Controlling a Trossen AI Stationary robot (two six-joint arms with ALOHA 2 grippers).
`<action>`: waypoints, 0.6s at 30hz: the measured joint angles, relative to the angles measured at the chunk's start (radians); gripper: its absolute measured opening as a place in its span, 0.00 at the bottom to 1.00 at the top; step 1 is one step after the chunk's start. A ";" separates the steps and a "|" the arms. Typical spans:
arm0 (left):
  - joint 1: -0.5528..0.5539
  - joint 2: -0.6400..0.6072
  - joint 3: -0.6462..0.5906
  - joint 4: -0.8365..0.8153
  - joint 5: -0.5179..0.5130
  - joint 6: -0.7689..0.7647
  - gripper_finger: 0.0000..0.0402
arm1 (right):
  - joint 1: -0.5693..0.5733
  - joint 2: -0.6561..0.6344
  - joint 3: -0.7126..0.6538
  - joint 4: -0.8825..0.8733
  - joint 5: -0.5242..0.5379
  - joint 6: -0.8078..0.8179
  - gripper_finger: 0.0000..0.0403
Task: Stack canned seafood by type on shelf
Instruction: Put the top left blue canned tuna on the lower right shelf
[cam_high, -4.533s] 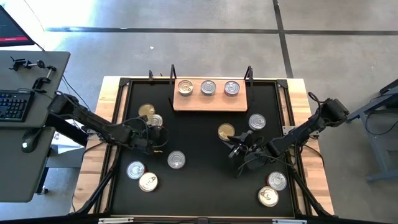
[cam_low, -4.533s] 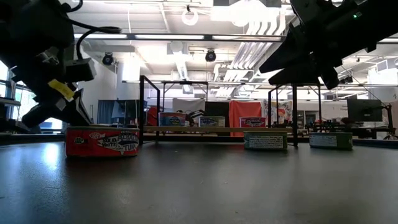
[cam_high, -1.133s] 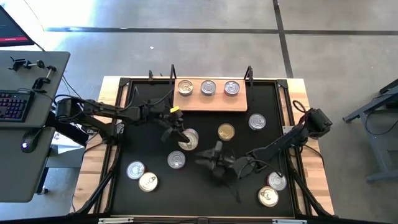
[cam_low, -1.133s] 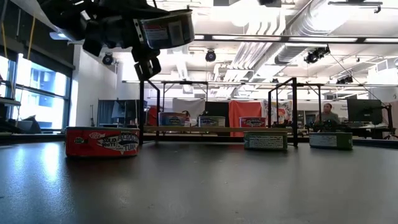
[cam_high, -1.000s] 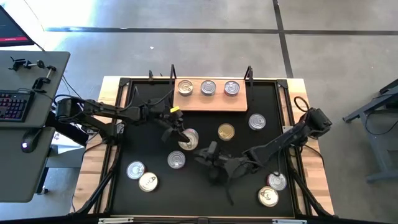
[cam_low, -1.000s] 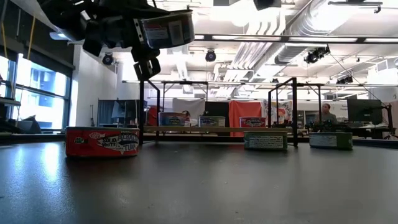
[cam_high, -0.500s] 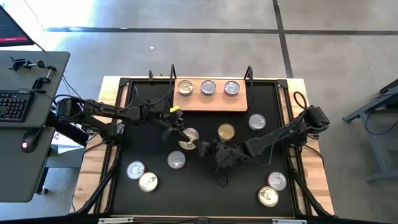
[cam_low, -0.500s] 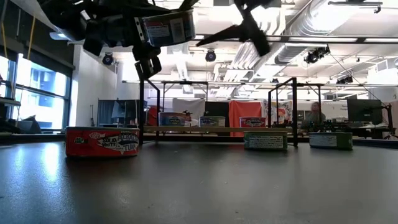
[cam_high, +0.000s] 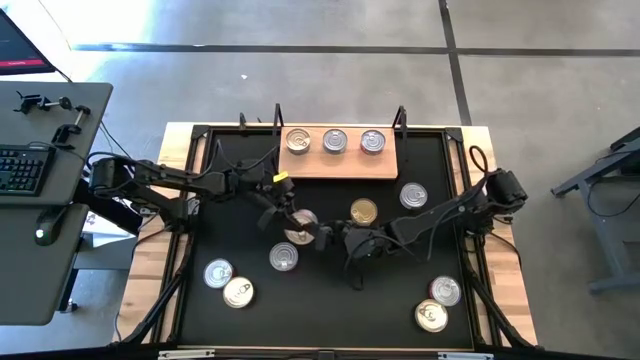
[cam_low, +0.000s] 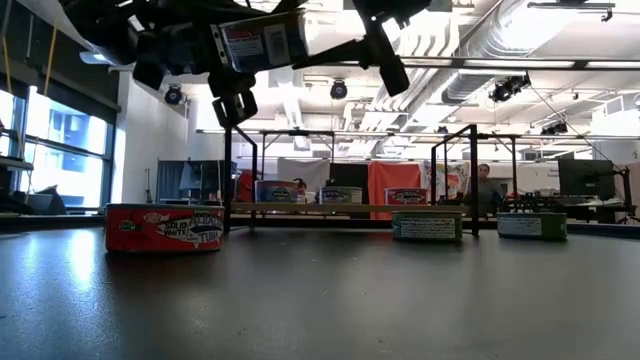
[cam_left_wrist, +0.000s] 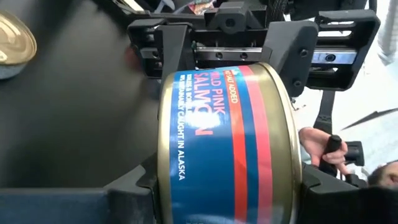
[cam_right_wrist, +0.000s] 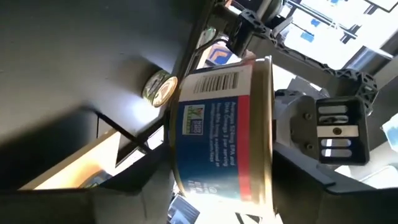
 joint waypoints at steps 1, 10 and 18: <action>0.000 0.000 -0.001 -0.004 0.004 0.001 0.43 | -0.002 0.008 -0.001 0.009 -0.001 -0.002 0.49; 0.046 0.001 -0.002 -0.001 0.009 0.075 0.52 | 0.022 0.042 0.001 0.031 0.027 0.178 0.43; 0.117 0.002 -0.001 -0.001 0.048 0.122 0.59 | 0.050 0.045 0.005 0.002 0.040 0.411 0.43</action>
